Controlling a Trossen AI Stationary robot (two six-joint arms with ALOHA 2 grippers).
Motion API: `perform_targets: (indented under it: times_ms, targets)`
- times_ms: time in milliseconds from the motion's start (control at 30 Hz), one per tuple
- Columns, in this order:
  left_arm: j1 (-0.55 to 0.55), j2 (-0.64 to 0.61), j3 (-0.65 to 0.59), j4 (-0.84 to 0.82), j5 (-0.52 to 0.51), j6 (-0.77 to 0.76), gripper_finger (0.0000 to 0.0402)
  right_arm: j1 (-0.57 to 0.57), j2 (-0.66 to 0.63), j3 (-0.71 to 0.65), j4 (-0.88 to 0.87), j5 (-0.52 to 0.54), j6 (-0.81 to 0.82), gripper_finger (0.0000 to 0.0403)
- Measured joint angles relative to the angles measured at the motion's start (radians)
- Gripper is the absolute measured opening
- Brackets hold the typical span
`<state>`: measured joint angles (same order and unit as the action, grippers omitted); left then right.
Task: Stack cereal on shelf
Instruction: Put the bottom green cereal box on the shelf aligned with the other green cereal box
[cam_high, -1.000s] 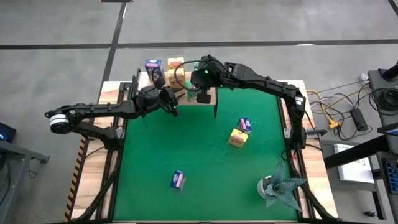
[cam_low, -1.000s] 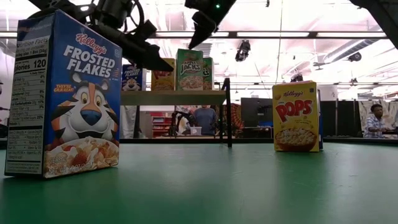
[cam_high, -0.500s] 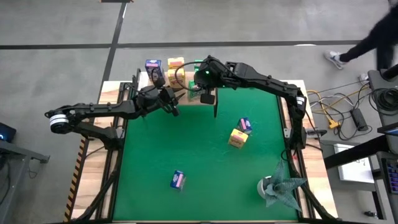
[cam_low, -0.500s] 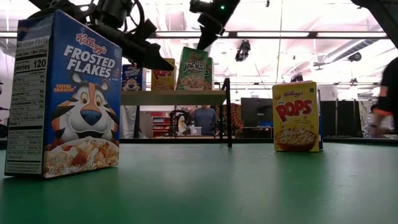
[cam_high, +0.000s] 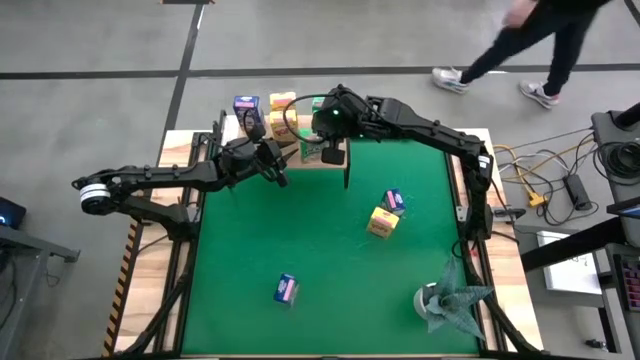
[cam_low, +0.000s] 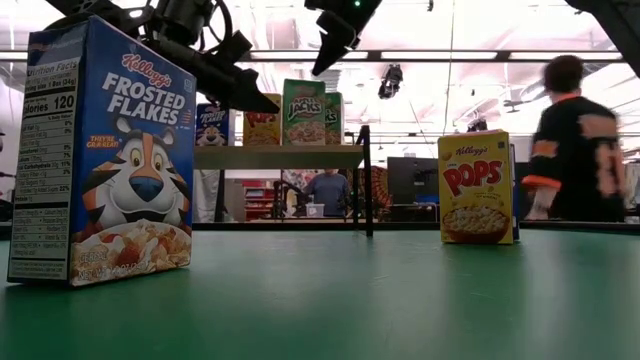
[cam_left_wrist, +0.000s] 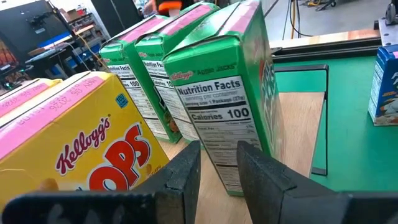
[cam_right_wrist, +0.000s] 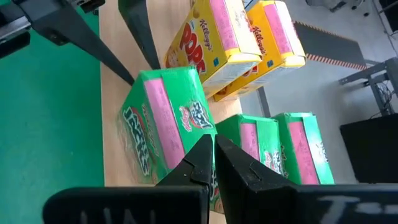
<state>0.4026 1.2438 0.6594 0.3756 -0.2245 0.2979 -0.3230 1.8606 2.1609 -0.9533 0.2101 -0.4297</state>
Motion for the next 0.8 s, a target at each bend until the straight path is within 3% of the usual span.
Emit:
perform_targets:
  times_ms: [800]
  targets:
    - [0.000,0.051,-0.001,0.043,0.027,-0.036,0.0088,0.020,-0.014,-0.043,-0.045,0.000,0.027,0.0009]
